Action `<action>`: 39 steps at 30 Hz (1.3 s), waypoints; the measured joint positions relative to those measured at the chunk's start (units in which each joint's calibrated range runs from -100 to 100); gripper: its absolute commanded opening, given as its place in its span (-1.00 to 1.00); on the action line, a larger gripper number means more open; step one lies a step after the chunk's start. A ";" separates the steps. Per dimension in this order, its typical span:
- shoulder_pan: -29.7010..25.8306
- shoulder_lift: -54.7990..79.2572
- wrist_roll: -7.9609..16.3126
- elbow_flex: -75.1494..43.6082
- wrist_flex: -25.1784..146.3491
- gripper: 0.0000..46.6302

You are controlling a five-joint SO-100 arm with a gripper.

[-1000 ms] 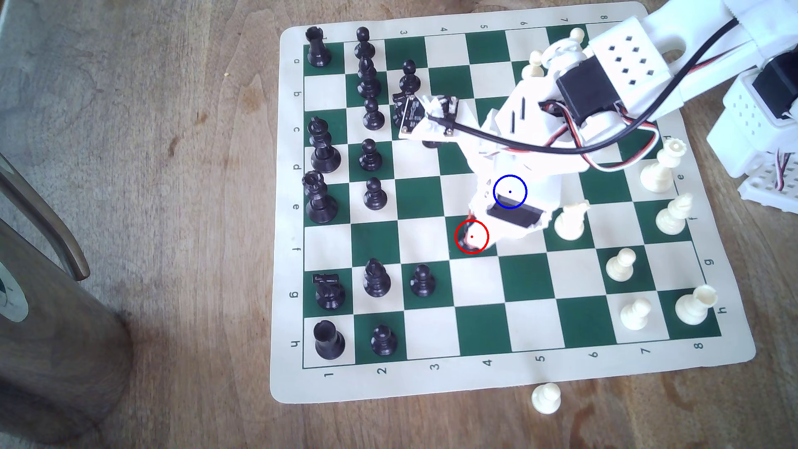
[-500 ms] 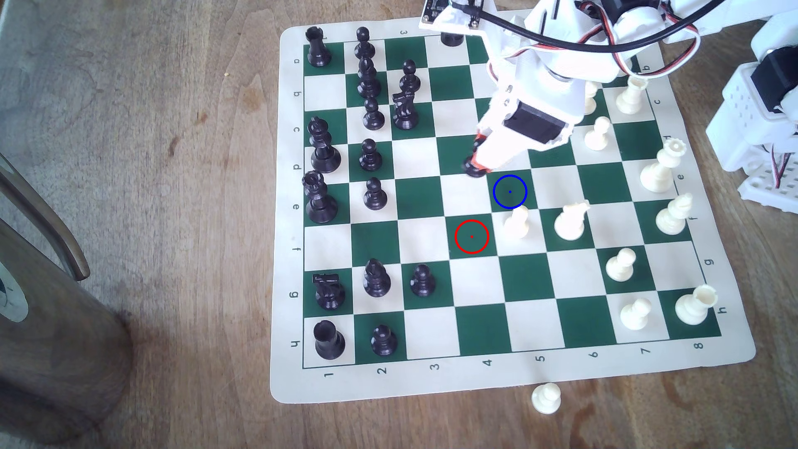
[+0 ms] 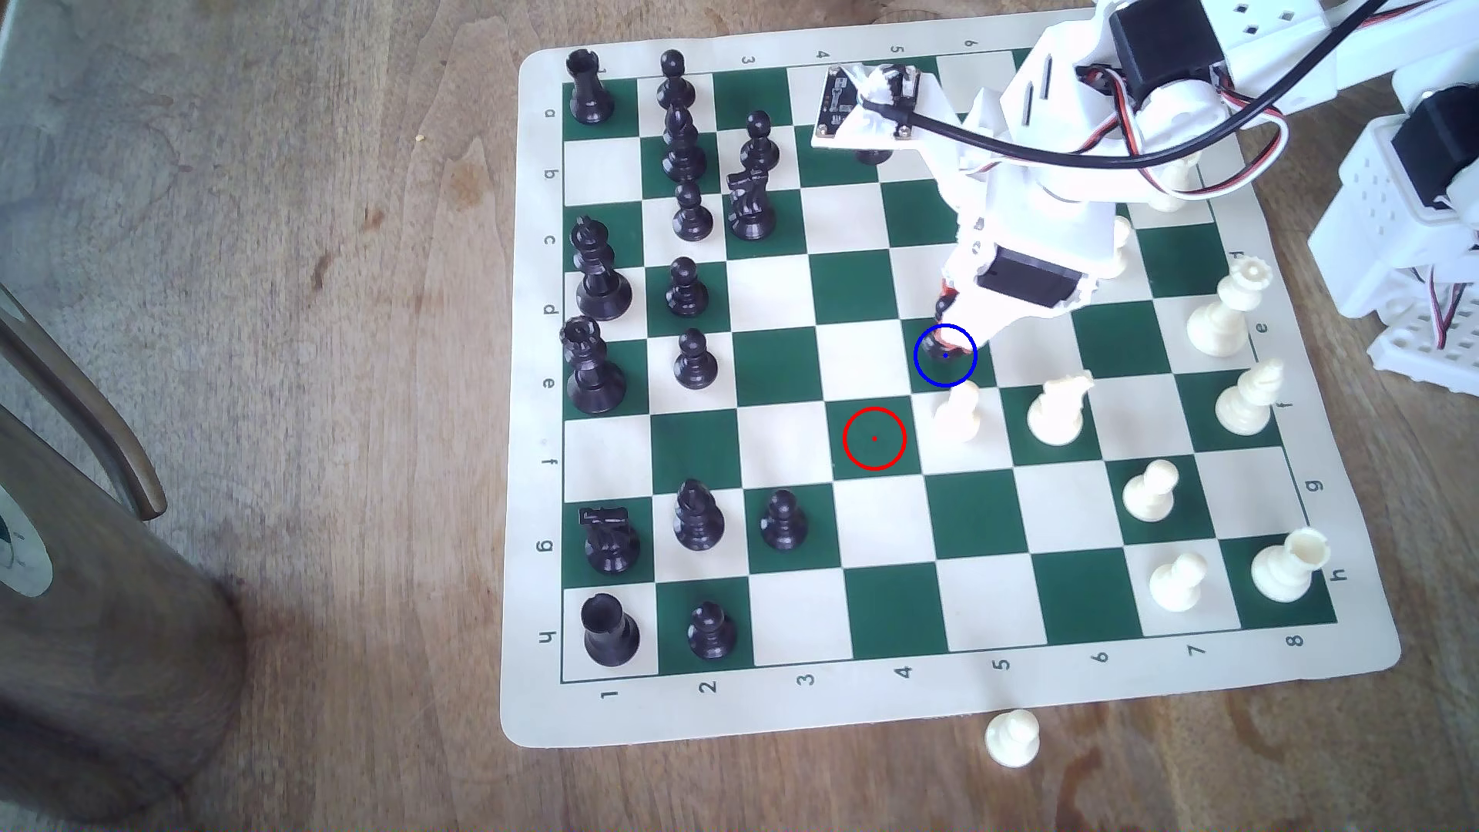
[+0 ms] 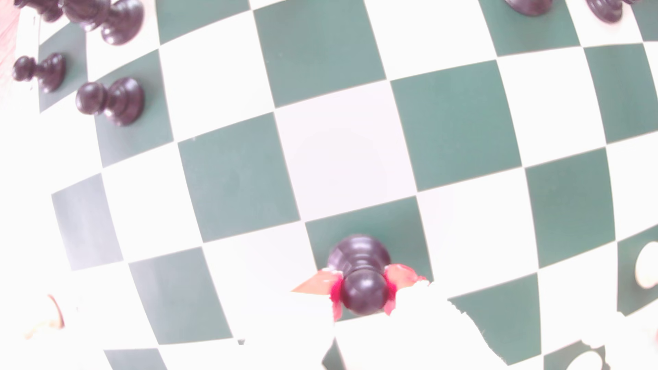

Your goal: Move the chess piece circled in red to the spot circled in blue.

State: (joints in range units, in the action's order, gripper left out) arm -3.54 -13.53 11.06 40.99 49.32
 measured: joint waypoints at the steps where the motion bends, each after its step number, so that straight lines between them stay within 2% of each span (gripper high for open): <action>1: 0.00 0.42 -0.20 0.00 -0.24 -0.99; 6: 0.00 2.35 -0.44 1.36 -1.27 -0.99; 8: 0.00 2.43 -0.44 1.36 -1.35 -0.82; 10: 0.00 2.60 -0.44 1.36 -1.51 -0.47; 11: 0.00 2.60 -0.44 1.36 -1.51 -0.39; 16: 0.00 2.68 -0.73 2.26 -1.99 -0.30; 26: 2.36 -8.29 -1.47 2.26 -3.19 -0.37; 29: 3.54 -17.18 -1.51 3.80 -2.47 -0.45; 33: 2.14 -36.36 -1.27 16.00 -3.35 -0.50; 34: 2.14 -42.40 -1.37 20.15 -3.98 -0.53; 35: 2.21 -47.67 -1.76 23.59 -4.14 -0.80; 36: 2.29 -51.61 -2.05 26.03 -4.30 -0.99; 39: 2.29 -60.24 -2.20 34.34 -10.12 -0.99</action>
State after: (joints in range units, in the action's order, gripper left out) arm -1.25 -73.77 8.86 75.33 39.20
